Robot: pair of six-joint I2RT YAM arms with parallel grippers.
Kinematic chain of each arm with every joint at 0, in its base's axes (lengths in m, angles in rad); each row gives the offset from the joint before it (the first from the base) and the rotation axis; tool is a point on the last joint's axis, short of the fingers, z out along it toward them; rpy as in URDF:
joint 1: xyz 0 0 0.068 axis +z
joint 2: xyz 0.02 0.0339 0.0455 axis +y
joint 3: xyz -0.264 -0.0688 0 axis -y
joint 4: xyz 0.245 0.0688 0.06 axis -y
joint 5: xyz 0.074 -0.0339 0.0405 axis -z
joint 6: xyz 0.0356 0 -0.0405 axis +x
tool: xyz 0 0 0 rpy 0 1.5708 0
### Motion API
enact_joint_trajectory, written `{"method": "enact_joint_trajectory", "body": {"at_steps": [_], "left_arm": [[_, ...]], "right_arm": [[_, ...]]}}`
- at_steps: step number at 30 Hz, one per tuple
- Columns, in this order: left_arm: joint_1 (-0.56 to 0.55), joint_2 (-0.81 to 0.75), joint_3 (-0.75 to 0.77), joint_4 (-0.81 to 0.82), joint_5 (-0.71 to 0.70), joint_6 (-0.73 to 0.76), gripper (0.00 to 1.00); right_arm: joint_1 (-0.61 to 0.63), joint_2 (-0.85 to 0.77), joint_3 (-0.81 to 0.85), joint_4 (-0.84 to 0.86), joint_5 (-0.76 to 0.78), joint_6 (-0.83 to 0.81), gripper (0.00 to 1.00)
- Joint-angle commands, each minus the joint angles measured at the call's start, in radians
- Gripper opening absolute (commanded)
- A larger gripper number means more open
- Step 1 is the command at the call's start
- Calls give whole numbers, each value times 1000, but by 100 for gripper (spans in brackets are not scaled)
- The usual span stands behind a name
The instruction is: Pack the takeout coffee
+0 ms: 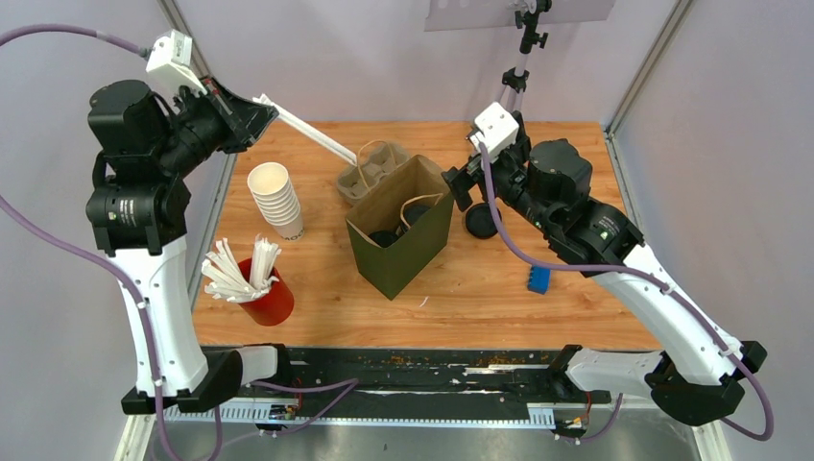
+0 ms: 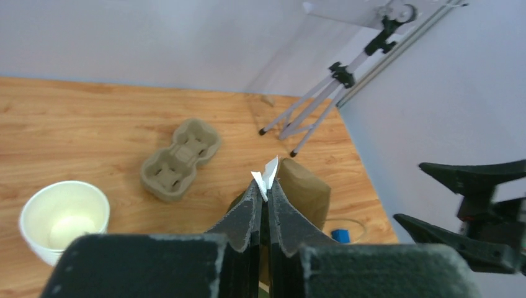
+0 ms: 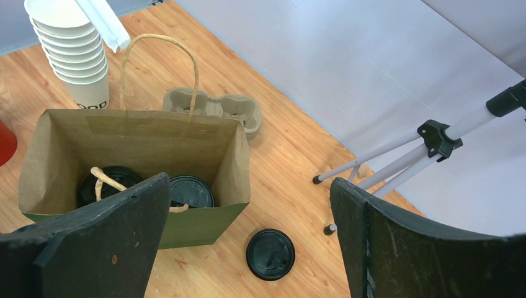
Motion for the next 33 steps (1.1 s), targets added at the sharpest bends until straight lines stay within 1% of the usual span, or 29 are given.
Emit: {"method": "enact_joint_trajectory", "body": {"at_steps": [1, 4, 6, 8, 9, 11, 13, 15, 17, 21, 24, 25, 26, 28, 30, 33], "left_arm": [[4, -53, -60, 194, 96, -127, 8], [3, -85, -137, 360, 136, -226, 7], [4, -86, -143, 389, 158, -232, 7], [4, -83, -137, 364, 176, -211, 7], [4, -81, -127, 319, 159, -190, 7], [3, -74, -58, 153, 62, -113, 4], [3, -67, 26, -63, -117, -35, 6], [4, -70, 88, -234, -287, 30, 6], [4, -86, 116, -346, -410, 75, 6], [4, -115, 116, -516, -591, 145, 3], [3, -114, 116, -626, -676, 185, 2], [3, -127, 97, -639, -681, 214, 2], [3, -150, 60, -641, -681, 235, 2], [3, -201, 5, -641, -726, 230, 2], [3, -211, -25, -639, -742, 242, 2], [4, -220, -130, -631, -763, 249, 5]], "right_arm": [[-4, -26, 19, 40, 18, -11, 100], [-4, -29, 17, 44, 20, -13, 100], [-3, -31, 14, 48, 20, -11, 100], [-4, -35, 9, 51, 15, -9, 100], [-3, -38, 7, 51, 13, -7, 100], [-3, -43, 3, 50, 11, -3, 100], [-4, -48, -1, 50, 11, -2, 100], [-3, -54, -6, 47, 12, -1, 100], [-5, -59, -11, 42, 11, 4, 100], [-3, -66, -28, 40, 4, 19, 100], [-4, -64, -36, 39, -3, 29, 100], [-4, -63, -36, 38, -4, 30, 100], [-3, -64, -39, 37, -3, 32, 100], [-4, -70, -49, 38, 2, 36, 100], [-4, -83, -70, 43, 10, 45, 100], [-3, -101, -100, 51, 8, 51, 100]]}}
